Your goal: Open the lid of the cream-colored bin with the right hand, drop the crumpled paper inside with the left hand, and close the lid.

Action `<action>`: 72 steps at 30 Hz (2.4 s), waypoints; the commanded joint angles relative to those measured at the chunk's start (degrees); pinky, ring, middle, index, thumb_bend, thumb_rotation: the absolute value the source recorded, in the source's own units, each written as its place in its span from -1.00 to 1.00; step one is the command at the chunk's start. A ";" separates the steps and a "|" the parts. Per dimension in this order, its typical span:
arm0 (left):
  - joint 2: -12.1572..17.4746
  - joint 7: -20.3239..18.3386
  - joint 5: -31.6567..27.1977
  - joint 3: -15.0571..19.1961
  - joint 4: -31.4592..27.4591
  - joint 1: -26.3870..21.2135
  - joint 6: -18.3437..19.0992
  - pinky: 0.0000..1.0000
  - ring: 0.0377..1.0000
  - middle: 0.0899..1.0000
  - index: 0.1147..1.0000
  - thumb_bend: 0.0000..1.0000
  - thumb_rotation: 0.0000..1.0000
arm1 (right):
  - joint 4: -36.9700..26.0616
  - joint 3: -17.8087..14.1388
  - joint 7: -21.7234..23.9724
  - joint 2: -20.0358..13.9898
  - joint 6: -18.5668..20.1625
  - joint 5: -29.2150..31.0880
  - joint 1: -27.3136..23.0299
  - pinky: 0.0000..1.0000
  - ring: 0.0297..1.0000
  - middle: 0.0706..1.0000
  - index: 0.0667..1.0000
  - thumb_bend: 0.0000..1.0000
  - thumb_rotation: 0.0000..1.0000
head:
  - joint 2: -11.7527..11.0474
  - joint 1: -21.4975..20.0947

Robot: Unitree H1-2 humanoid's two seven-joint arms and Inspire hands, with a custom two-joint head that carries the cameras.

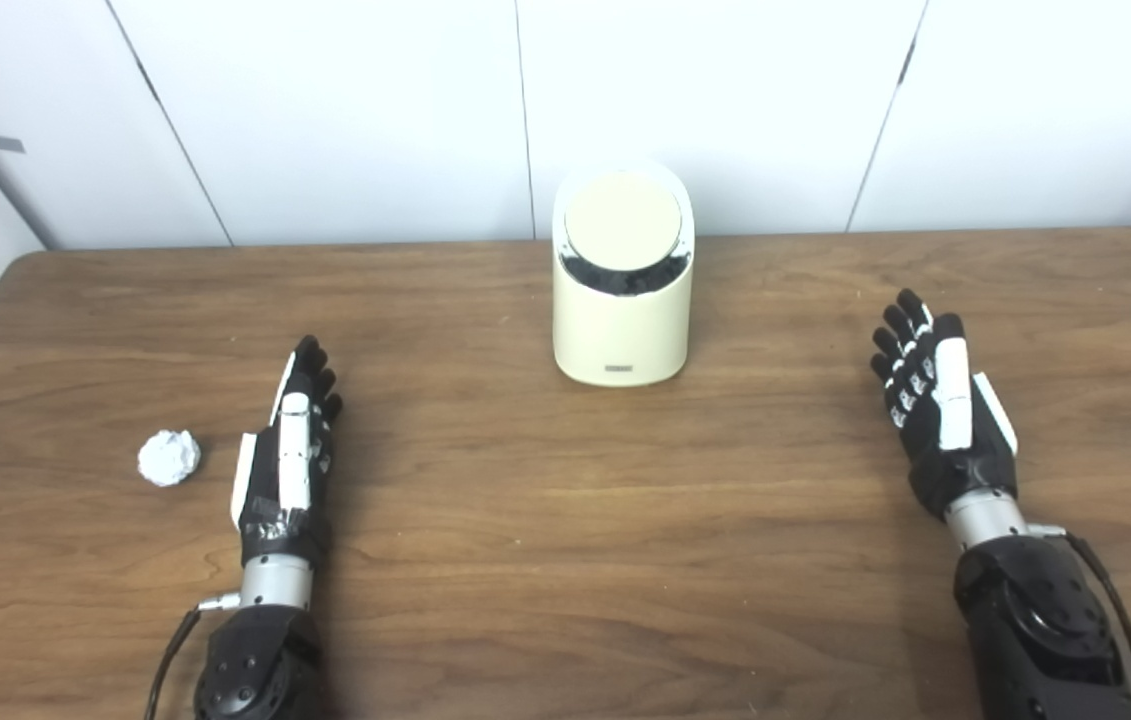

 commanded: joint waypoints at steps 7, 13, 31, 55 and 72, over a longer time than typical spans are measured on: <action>0.72 -0.48 0.06 -0.35 -0.06 -1.24 -0.78 1.00 1.00 0.99 1.00 -0.18 0.95 | -1.86 0.29 0.26 -0.12 1.12 0.26 -1.21 1.00 0.97 0.99 0.97 0.19 1.00 | 0.09 -0.21; 0.68 -0.38 -0.09 -0.35 -0.13 -1.28 -0.55 1.00 1.00 0.99 1.00 -0.18 0.94 | -1.79 0.24 0.20 -0.12 0.92 0.21 -1.15 1.00 0.98 0.99 0.98 0.20 1.00 | 0.19 -0.27; 0.27 -0.56 0.83 -1.45 -1.28 0.15 -0.73 1.00 1.00 0.98 1.00 -0.24 1.00 | -2.59 1.04 0.92 -0.69 -0.83 -0.81 -0.05 1.00 0.97 0.97 0.92 0.16 1.00 | -3.35 -0.22; -1.79 0.19 3.59 -3.56 -1.01 2.20 -4.01 1.00 1.00 0.99 1.00 -0.22 1.00 | -3.20 4.58 2.57 -8.56 2.33 -9.09 -13.43 0.99 0.94 0.92 0.83 0.30 0.58 | -5.97 0.57; -2.64 1.12 4.48 -3.68 -0.69 2.39 -3.92 1.00 1.00 0.97 1.00 -0.20 0.98 | -3.55 12.94 3.27 -9.72 4.50 -23.22 -23.42 0.75 0.83 0.86 0.81 0.21 0.73 | -6.14 0.40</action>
